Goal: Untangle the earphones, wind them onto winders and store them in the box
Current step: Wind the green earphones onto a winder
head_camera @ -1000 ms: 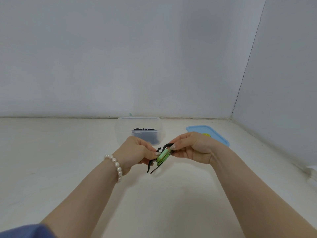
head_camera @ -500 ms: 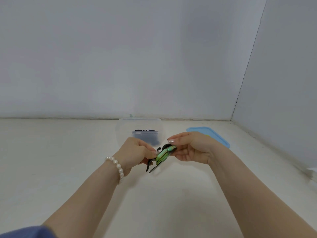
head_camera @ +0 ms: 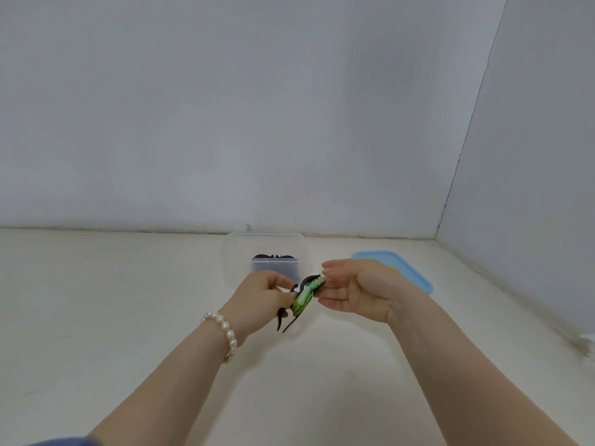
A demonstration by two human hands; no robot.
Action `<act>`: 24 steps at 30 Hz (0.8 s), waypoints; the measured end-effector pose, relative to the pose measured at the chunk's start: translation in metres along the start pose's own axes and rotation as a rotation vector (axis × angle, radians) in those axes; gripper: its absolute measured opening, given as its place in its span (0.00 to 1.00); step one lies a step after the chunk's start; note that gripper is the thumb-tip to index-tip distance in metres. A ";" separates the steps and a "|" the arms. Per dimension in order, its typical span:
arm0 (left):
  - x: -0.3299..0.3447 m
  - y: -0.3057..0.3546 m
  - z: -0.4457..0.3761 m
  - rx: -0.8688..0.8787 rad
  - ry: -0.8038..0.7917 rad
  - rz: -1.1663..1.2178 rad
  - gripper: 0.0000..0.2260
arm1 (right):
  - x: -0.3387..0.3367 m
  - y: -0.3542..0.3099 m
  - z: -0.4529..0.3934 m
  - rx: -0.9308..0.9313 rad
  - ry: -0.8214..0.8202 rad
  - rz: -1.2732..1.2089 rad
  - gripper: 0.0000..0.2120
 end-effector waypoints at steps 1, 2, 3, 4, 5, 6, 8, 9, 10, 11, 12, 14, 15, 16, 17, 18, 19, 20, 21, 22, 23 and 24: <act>0.003 -0.001 0.001 -0.025 -0.050 0.005 0.04 | 0.002 0.000 0.000 -0.038 0.014 0.039 0.14; 0.006 -0.001 0.002 -0.048 -0.099 0.001 0.06 | 0.004 0.000 0.000 -0.080 0.034 0.084 0.14; 0.008 -0.002 0.004 -0.068 -0.137 0.000 0.06 | 0.005 0.000 0.000 -0.120 0.056 0.112 0.14; 0.010 -0.002 0.005 -0.084 -0.165 0.015 0.06 | 0.006 0.000 0.000 -0.154 0.073 0.113 0.14; 0.010 -0.001 0.007 -0.096 -0.188 0.045 0.07 | 0.008 -0.001 0.000 -0.182 0.082 0.094 0.14; 0.010 -0.001 0.007 -0.104 -0.208 0.087 0.07 | 0.008 -0.002 0.000 -0.204 0.084 0.061 0.14; 0.010 0.000 0.008 -0.108 -0.226 0.175 0.06 | 0.009 -0.003 -0.001 -0.239 0.083 -0.017 0.15; 0.009 0.001 0.007 -0.104 -0.223 0.207 0.07 | 0.009 -0.004 -0.001 -0.254 0.083 -0.053 0.15; 0.008 0.003 0.005 -0.095 -0.213 0.222 0.08 | 0.011 -0.004 -0.001 -0.270 0.083 -0.080 0.15; 0.006 0.005 0.002 -0.084 -0.202 0.218 0.09 | 0.012 -0.006 -0.002 -0.291 0.086 -0.094 0.15; 0.004 0.008 -0.002 -0.069 -0.193 0.200 0.09 | 0.014 -0.008 -0.003 -0.316 0.093 -0.097 0.14; -0.004 0.016 -0.014 -0.028 -0.164 0.141 0.09 | 0.019 -0.015 -0.007 -0.377 0.120 -0.066 0.12; -0.010 0.023 -0.023 0.003 -0.130 0.110 0.09 | 0.021 -0.021 -0.009 -0.422 0.134 -0.025 0.12; -0.017 0.031 -0.033 0.048 -0.086 0.076 0.08 | 0.023 -0.028 -0.012 -0.474 0.144 0.035 0.13; -0.025 0.039 -0.045 0.108 -0.041 0.030 0.08 | 0.026 -0.036 -0.016 -0.525 0.149 0.103 0.13; -0.031 0.049 -0.055 0.179 0.000 -0.042 0.07 | 0.028 -0.044 -0.019 -0.567 0.155 0.167 0.14; -0.037 0.057 -0.066 0.255 0.028 -0.138 0.07 | 0.030 -0.051 -0.025 -0.596 0.164 0.223 0.14; -0.040 0.065 -0.076 0.328 0.036 -0.248 0.06 | 0.032 -0.055 -0.032 -0.614 0.181 0.277 0.13; -0.040 0.069 -0.086 0.388 0.033 -0.356 0.07 | 0.034 -0.058 -0.040 -0.627 0.205 0.330 0.12; -0.038 0.071 -0.096 0.427 0.027 -0.453 0.07 | 0.036 -0.059 -0.050 -0.633 0.238 0.393 0.11; -0.035 0.069 -0.103 0.450 0.019 -0.536 0.08 | 0.037 -0.058 -0.059 -0.628 0.272 0.470 0.10; -0.031 0.065 -0.109 0.465 0.007 -0.610 0.08 | 0.038 -0.054 -0.068 -0.617 0.295 0.562 0.09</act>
Point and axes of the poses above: each hand's wrist, its own z-axis away from the middle knuckle, its own x-axis out of the palm, y = z × x, the point moved 4 cm from there along -z, towards the middle knuckle, and after that the axes turned 10 degrees about y, right-handed, at the moved point
